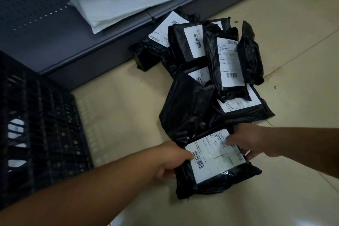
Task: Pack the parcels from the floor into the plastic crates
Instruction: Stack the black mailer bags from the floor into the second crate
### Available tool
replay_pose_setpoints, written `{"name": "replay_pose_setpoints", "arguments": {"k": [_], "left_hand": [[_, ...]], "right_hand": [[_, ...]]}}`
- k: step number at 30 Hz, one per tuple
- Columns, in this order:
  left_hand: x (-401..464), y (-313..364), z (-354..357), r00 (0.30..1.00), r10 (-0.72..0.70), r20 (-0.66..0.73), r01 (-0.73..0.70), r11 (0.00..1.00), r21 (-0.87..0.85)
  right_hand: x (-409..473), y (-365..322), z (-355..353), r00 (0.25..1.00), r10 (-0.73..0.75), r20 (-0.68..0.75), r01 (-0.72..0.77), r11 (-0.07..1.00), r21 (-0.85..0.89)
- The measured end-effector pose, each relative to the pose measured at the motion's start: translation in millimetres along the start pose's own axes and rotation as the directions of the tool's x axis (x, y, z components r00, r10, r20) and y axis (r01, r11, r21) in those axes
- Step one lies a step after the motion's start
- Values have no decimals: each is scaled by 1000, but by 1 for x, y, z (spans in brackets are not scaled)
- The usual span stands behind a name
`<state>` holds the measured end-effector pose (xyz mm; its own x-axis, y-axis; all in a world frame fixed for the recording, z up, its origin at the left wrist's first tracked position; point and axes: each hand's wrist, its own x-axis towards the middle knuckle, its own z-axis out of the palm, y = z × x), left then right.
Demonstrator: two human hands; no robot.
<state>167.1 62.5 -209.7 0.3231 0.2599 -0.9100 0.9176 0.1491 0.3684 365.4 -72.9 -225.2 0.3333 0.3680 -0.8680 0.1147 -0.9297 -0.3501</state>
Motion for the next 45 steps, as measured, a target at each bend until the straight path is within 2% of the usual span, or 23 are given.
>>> {"name": "replay_pose_setpoints", "arguments": {"k": [7,21,27,32,38,41,45], "left_hand": [[-25,-32,-52,998,23,-60,-17,996,87],[-103,-65,-167,982,121,-144,-119,993,25],[-142,-76,-215,957,210,-201,-232,968,-91],[-176,-73,-246,914,338,-224,-387,892,-234],[-205,-76,-295,831,413,-373,-544,743,-390],[-210,-91,-317,801,386,-458,-588,651,-480],[-213,-116,-348,767,300,-568,-622,567,-540]], "right_hand": [[-27,-38,32,998,-25,65,19,996,88],[-79,-120,91,980,-147,136,118,972,205],[-102,-173,102,976,-218,20,206,944,258],[-119,-225,92,940,-331,-83,341,905,256],[-143,-285,76,865,-461,-200,502,805,315],[-156,-313,86,822,-529,-210,569,752,333],[-167,-351,110,792,-596,-130,598,717,358]]}}
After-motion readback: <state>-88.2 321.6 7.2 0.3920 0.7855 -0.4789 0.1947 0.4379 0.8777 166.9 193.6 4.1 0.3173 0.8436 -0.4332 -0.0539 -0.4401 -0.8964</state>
